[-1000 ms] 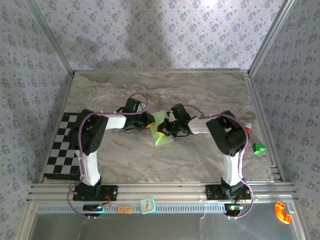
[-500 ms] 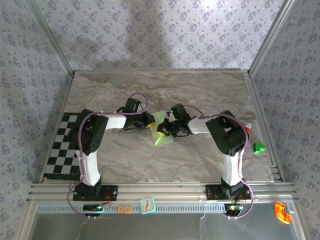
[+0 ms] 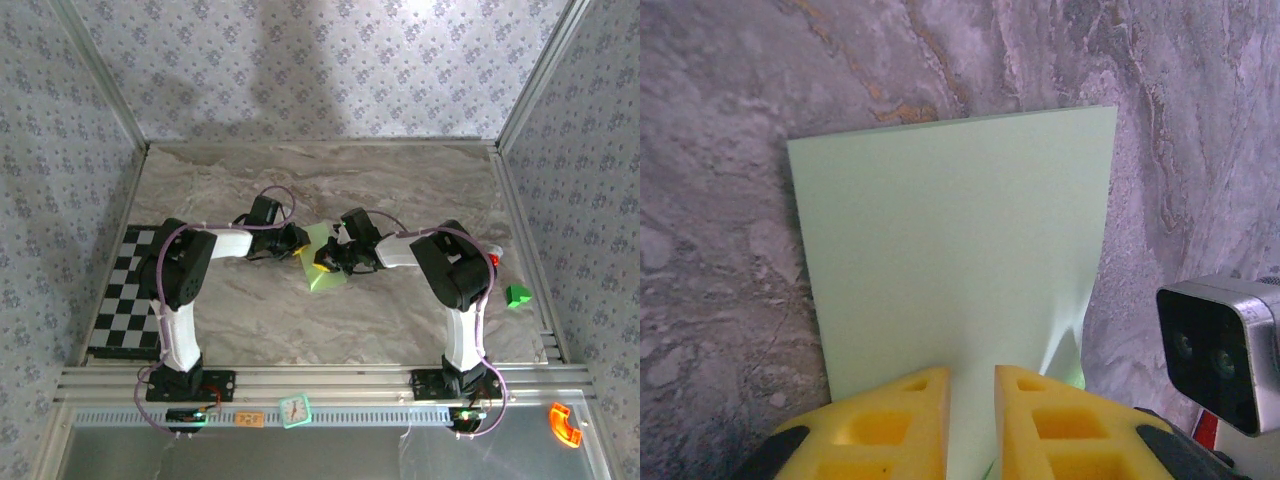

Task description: Fold a paper plane with a square sheet of paper (pick it up from the middle)

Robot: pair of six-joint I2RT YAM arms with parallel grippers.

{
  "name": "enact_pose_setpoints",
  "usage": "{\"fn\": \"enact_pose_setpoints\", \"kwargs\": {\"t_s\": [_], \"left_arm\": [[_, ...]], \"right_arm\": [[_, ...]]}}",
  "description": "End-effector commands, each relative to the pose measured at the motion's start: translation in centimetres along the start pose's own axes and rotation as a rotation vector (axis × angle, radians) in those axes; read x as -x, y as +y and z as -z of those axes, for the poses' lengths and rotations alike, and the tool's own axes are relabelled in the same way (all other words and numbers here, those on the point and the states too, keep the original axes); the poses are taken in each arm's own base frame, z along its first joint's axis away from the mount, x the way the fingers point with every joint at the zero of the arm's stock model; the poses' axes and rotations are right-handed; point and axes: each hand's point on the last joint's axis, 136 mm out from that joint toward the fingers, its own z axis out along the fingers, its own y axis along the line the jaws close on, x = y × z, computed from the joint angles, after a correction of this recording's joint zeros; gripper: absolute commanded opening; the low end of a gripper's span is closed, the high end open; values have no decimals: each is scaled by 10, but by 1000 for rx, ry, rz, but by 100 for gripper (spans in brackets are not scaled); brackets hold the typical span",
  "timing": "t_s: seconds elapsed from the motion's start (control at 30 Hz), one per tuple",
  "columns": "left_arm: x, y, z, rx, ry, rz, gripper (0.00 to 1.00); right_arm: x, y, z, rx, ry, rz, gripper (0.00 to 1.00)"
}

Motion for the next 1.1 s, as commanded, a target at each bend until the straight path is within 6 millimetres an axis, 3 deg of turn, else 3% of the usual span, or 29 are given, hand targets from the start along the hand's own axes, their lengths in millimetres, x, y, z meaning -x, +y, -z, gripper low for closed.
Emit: {"fn": "enact_pose_setpoints", "kwargs": {"t_s": [0.0,0.23,0.47,0.63,0.8,1.07], "left_arm": [[-15,17,-6,44,43,18,21],[-13,9,0,25,34,19,21],[7,-25,33,-10,-54,-8,21],[13,-28,53,10,-121,-13,23],[6,-17,64,35,-155,0,23],[-17,-20,66,35,-148,-25,21]], "right_arm": [[0,-10,-6,-26,7,-30,0],[-4,-27,-7,-88,12,-63,2],[-7,-42,-7,-145,19,-98,9],[-7,-46,-7,-165,24,-112,19],[-7,-46,-7,-166,23,-106,30],[-8,-49,-7,-174,29,-101,36]]}}
